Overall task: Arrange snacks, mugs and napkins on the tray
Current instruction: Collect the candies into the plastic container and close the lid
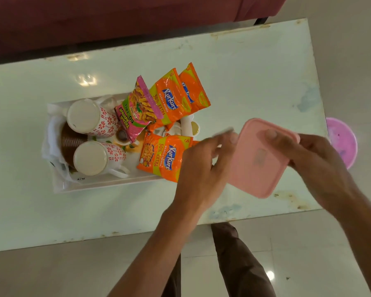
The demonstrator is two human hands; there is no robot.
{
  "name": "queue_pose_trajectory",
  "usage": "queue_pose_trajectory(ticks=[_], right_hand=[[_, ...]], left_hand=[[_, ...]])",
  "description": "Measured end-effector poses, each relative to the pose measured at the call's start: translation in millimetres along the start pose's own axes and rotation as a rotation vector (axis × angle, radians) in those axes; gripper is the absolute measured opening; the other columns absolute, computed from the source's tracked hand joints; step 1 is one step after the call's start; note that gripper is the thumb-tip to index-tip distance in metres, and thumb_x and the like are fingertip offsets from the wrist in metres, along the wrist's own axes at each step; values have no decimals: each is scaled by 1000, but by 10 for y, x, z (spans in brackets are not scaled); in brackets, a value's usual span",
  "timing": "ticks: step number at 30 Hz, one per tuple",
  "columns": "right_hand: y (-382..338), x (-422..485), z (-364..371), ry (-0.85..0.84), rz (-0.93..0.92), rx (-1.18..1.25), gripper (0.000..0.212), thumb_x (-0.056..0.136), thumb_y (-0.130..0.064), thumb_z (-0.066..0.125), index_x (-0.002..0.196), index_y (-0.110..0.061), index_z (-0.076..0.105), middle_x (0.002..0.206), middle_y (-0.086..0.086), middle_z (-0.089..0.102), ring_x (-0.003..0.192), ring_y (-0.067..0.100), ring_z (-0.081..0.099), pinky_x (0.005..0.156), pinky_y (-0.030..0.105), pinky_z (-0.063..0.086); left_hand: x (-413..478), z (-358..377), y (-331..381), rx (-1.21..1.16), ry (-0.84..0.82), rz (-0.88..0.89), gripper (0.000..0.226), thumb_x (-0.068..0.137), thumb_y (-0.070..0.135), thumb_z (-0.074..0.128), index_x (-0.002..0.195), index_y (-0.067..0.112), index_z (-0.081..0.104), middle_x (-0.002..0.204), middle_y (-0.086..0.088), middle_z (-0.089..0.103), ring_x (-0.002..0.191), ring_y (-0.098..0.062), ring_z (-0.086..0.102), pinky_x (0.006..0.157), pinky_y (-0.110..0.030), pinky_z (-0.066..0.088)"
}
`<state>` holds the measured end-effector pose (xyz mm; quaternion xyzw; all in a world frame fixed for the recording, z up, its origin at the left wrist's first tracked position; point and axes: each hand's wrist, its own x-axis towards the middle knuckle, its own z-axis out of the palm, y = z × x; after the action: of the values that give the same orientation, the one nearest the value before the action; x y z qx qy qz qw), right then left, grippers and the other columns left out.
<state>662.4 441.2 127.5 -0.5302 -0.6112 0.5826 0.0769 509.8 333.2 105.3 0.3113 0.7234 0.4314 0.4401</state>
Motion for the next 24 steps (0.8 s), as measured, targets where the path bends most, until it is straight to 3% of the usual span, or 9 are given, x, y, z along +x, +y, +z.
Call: queue_pose_trajectory(ticks=[1, 3, 6, 8, 10, 13, 18, 20, 24], right_hand=[[-44, 74, -47, 9, 12, 5, 58, 71, -74, 64, 92, -21, 77, 85, 0, 78, 85, 21, 73, 91, 49, 55], [-104, 225, -53, 109, 33, 48, 62, 68, -73, 68, 103, -23, 74, 87, -4, 78, 85, 17, 74, 89, 48, 57], [-103, 408, 57, 249, 78, 117, 65, 66, -75, 68, 107, -25, 71, 89, -11, 77, 87, 11, 74, 89, 44, 57], [-49, 477, 122, 234, 101, 185, 43, 78, -63, 65, 101, -27, 74, 94, -12, 77, 92, 10, 73, 91, 42, 56], [41, 539, 165, 233, 97, 215, 19, 88, -36, 60, 98, -33, 76, 95, -16, 76, 91, 6, 71, 88, 36, 55], [200, 677, 207, 316, 132, 125, 31, 87, -19, 56, 104, -36, 75, 89, -20, 74, 87, 2, 69, 72, 20, 49], [332, 895, 292, 358, 169, 19, 28, 85, -21, 56, 98, -36, 77, 73, -27, 69, 76, -3, 63, 50, 0, 39], [351, 973, 320, 344, 167, 3, 27, 88, -21, 56, 100, -34, 77, 74, -27, 68, 79, 1, 65, 53, 2, 42], [381, 1093, 384, 314, 153, -80, 22, 89, -21, 58, 101, -21, 76, 78, -9, 74, 84, 17, 68, 72, 24, 53]], left_hand=[[77, 8, 22, 12, -14, 10, 35, 102, 43, 46, 118, 24, 70, 92, 3, 75, 66, 9, 61, 53, -3, 39], [249, 36, 84, 69, -23, 30, 41, 102, 41, 49, 134, 19, 61, 104, 2, 77, 85, 2, 70, 58, -8, 49], [490, 134, 139, 138, 78, 9, 40, 101, 39, 51, 130, 14, 60, 113, -7, 75, 95, -14, 72, 63, -14, 53], [628, 224, 150, 173, 128, -48, 40, 102, 37, 50, 131, 11, 59, 114, -10, 74, 98, -18, 71, 61, -14, 47], [736, 321, 131, 222, 127, -136, 38, 102, 34, 49, 130, 10, 57, 118, -12, 72, 103, -23, 69, 66, -21, 44], [859, 444, 109, 321, 98, -232, 32, 102, 27, 52, 126, 7, 55, 121, -13, 70, 108, -27, 67, 67, -25, 40], [1031, 497, 82, 384, 59, -359, 40, 95, 30, 60, 127, 6, 60, 125, -12, 68, 111, -29, 65, 70, -28, 45], [1092, 483, 80, 359, 60, -407, 48, 93, 37, 63, 130, 7, 59, 127, -11, 67, 111, -28, 65, 72, -29, 49], [1175, 449, 35, 343, 27, -492, 50, 94, 38, 63, 134, 9, 56, 130, -11, 65, 115, -28, 64, 81, -34, 54]])
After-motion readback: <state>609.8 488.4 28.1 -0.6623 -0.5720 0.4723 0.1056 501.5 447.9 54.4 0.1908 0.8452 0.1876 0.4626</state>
